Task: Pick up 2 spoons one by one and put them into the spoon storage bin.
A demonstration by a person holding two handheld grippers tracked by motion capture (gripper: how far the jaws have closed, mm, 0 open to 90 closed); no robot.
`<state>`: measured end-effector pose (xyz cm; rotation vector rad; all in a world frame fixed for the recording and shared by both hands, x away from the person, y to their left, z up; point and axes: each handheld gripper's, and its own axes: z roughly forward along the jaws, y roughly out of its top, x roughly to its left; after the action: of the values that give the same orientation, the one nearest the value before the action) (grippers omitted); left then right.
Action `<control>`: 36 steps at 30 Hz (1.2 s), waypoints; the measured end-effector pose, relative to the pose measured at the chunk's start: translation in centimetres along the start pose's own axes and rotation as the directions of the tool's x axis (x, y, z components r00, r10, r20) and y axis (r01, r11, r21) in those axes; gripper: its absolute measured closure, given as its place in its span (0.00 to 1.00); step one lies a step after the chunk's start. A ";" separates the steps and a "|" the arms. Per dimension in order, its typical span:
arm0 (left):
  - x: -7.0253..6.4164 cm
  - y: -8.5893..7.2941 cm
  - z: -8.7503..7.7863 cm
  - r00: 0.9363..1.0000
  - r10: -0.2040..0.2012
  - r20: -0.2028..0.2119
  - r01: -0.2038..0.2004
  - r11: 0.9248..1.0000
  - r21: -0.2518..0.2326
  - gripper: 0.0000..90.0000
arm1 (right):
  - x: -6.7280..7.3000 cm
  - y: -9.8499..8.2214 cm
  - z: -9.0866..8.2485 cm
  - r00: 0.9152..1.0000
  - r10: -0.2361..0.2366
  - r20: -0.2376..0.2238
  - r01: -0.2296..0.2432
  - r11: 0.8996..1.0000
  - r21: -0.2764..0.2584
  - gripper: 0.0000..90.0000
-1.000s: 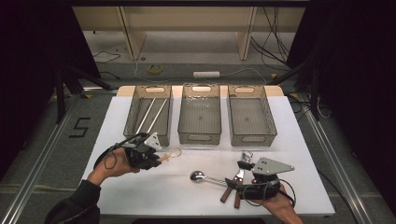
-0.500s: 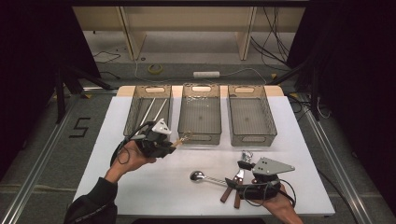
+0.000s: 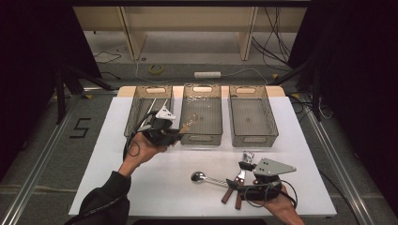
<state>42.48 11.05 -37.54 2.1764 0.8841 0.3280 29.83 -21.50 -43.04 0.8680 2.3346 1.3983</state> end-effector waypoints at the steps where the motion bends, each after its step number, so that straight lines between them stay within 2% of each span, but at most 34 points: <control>1: 0.0 0.2 0.2 1.000 -0.006 -0.002 0.006 1.000 -0.005 0.84 | 0.0 0.0 0.0 1.000 0.001 0.000 -0.001 1.000 0.000 0.30; 8: 0.7 1.3 1.4 0.999 -0.036 -0.023 0.035 0.999 -0.024 0.84 | 0.0 0.0 0.0 1.000 -0.001 0.000 0.001 1.000 0.000 0.29; 16: 2.1 2.5 2.8 0.994 -0.111 -0.022 0.109 0.991 -0.072 0.84 | 0.1 0.0 0.0 1.000 -0.002 -0.001 0.002 1.000 -0.001 0.29; 25: 2.6 3.4 4.7 0.990 -0.127 -0.055 0.123 0.990 -0.075 0.84 | 0.0 0.0 0.0 1.000 -0.003 -0.004 0.003 1.000 -0.002 0.29; 29: 3.1 3.9 5.4 0.987 -0.144 -0.067 0.139 0.987 -0.079 0.84 | 0.1 0.0 0.0 1.000 -0.009 -0.006 0.009 1.000 -0.005 0.29; 36: 4.1 4.1 6.2 0.978 -0.195 -0.073 0.188 0.977 -0.102 0.84 | 0.0 0.0 0.0 1.000 -0.009 -0.006 0.009 1.000 0.000 0.30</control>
<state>50.49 8.47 -39.00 1.9843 1.0940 0.3591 29.79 -21.48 -43.08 0.8536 2.3400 1.4002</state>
